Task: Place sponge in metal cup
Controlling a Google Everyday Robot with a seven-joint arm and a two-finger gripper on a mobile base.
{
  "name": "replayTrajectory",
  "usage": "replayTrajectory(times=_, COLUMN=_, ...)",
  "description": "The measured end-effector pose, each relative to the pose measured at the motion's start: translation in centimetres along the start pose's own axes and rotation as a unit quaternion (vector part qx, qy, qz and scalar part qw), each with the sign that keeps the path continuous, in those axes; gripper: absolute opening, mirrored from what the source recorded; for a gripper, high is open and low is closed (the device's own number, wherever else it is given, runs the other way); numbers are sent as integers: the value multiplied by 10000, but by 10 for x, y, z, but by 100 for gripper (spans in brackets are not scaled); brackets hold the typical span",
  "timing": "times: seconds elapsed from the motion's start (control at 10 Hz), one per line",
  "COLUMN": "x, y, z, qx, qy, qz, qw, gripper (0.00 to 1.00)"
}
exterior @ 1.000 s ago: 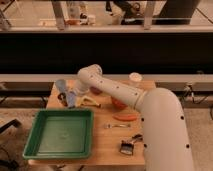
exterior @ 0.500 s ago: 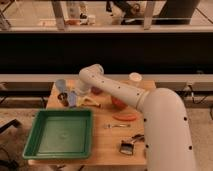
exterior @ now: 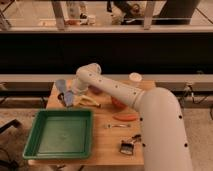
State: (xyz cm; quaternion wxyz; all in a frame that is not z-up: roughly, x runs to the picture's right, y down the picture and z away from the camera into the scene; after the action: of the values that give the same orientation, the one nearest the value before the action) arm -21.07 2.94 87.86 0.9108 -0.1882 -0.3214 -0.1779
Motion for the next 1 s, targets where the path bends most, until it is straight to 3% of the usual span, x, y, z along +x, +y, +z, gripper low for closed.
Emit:
replayTrajectory(times=0.3, x=-4, y=-7, z=0, qx=38, qy=-3, qz=-144, qw=9999, gripper=0)
replayTrajectory(times=1.0, x=-23, y=-29, z=18, qx=124, qy=-249, qz=-494, qw=9984, gripper=0)
